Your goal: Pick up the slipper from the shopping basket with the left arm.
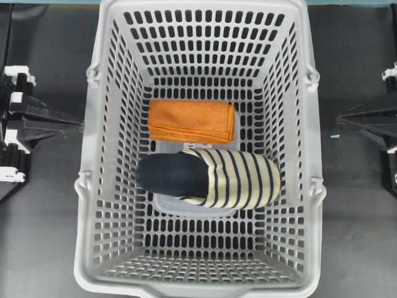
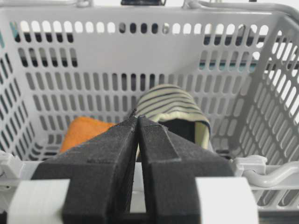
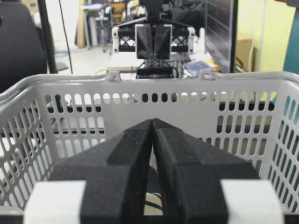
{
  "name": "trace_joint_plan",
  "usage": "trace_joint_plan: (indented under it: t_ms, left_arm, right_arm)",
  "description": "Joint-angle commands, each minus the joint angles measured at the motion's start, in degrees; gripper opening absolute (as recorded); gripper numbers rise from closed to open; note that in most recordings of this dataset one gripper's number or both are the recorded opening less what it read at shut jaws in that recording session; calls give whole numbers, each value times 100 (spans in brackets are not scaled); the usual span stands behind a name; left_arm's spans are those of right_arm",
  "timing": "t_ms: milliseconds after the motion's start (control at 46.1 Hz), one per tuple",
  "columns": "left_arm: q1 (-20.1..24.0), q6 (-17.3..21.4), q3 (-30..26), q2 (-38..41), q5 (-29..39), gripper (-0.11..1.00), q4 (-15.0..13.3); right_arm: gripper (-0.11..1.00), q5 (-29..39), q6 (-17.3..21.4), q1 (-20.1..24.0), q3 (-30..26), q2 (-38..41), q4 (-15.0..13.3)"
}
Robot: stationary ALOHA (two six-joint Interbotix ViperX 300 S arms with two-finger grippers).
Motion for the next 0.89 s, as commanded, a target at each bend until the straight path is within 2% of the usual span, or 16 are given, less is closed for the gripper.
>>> trace_joint_plan:
  t_ms: [0,87,217,412,629,867]
  left_arm:
    - [-79,-123,-580,79,439,6,246]
    - [-88,-211,-1063,211,1134,0,246]
    - [-167,-255,-1951,668,2399,0,246]
    - [-404,-246,-3111,1723,3727,0,246]
    - [-615,-237,-4271,3120,4685,0,246]
    - [-642,-202,-5590,4456,5906,0,246]
  right_arm:
    - [0,-35,44,18,-62,62,9]
    - [0,9,44,26,-35,53,62]
    - [0,105,44,44,-26,44,70]
    - [0,149,44,53,-26,35,70]
    - [0,202,53,53,-26,26,70]
    - [0,299,193,62,-26,0,70]
